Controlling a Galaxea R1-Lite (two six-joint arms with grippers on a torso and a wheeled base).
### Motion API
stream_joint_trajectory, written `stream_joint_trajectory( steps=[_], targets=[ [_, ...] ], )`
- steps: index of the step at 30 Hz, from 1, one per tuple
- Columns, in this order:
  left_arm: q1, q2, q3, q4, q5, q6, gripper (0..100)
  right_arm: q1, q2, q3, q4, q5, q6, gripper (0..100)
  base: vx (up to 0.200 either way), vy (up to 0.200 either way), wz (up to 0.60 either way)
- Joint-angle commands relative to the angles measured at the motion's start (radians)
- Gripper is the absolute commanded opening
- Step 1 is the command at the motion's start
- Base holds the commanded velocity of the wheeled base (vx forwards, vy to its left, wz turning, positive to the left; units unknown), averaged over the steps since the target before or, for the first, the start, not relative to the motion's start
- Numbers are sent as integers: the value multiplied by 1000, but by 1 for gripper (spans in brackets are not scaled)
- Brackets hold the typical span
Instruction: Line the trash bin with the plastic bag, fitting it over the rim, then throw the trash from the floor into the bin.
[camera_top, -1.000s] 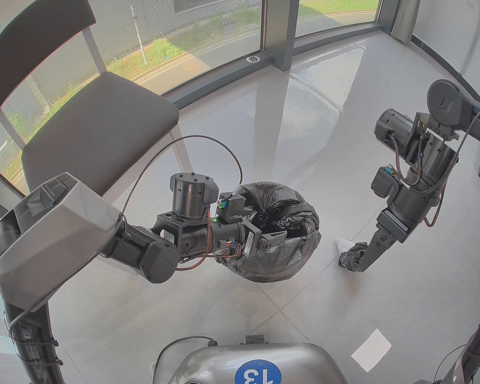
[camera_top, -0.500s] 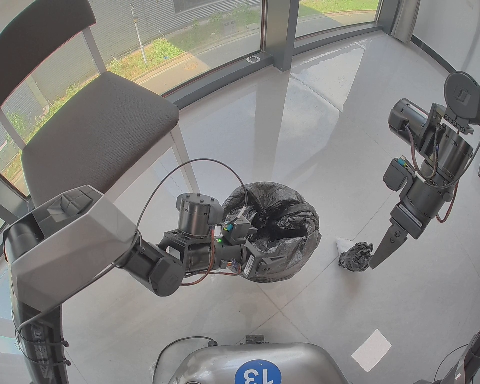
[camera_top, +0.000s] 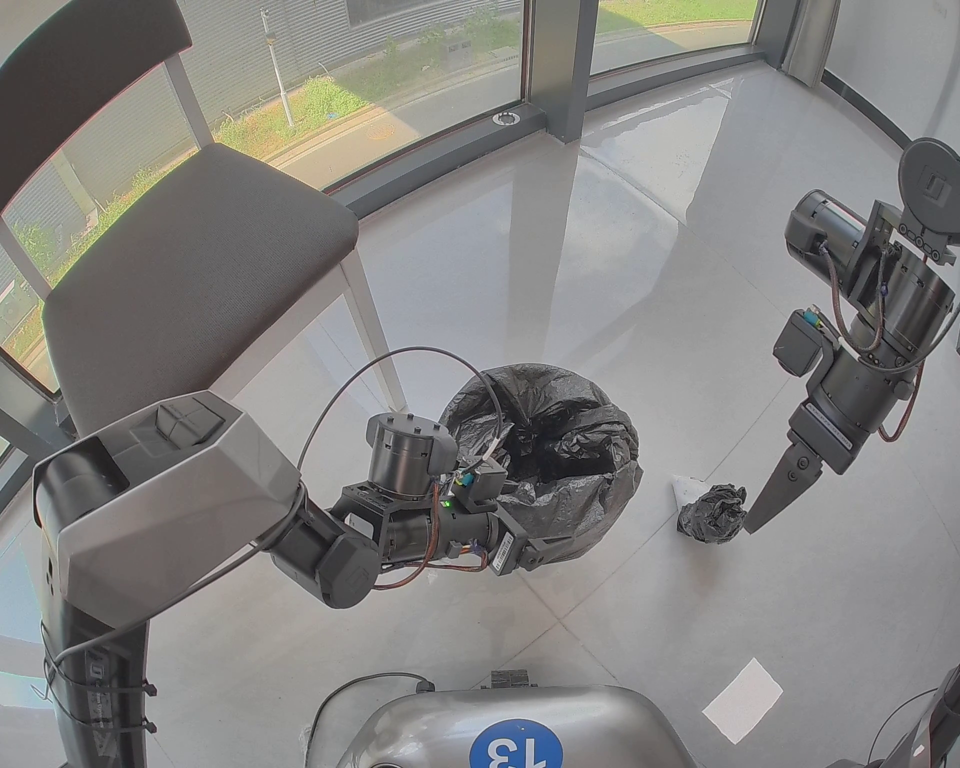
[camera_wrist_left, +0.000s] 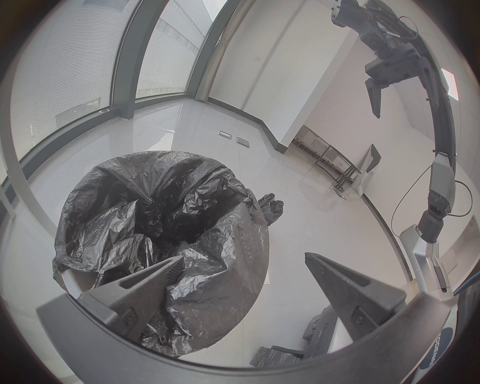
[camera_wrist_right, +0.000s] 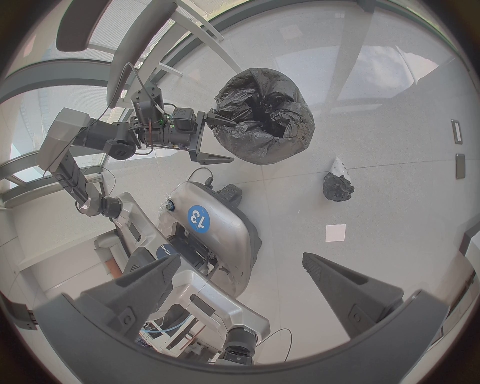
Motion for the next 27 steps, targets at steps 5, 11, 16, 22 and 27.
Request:
stream_joint_trajectory(
  steps=[5,11,16,22,27],
  targets=[
    [-1,25,-20,-1,4,-12,100,-1,-12,0,0,2,-4,100,0,0,0],
    [-5,25,-22,-12,7,-23,0,-1,-16,0,-2,2,-11,100,0,0,0],
    [-5,25,-19,-12,12,-22,0,-1,-16,0,-2,2,-11,100,0,0,0],
    [-18,24,-16,-13,30,-23,0,-3,-16,0,-2,2,-11,100,0,0,0],
    [-35,12,-2,-17,37,-23,0,-3,-16,0,-2,2,-11,100,0,0,0]
  ],
)
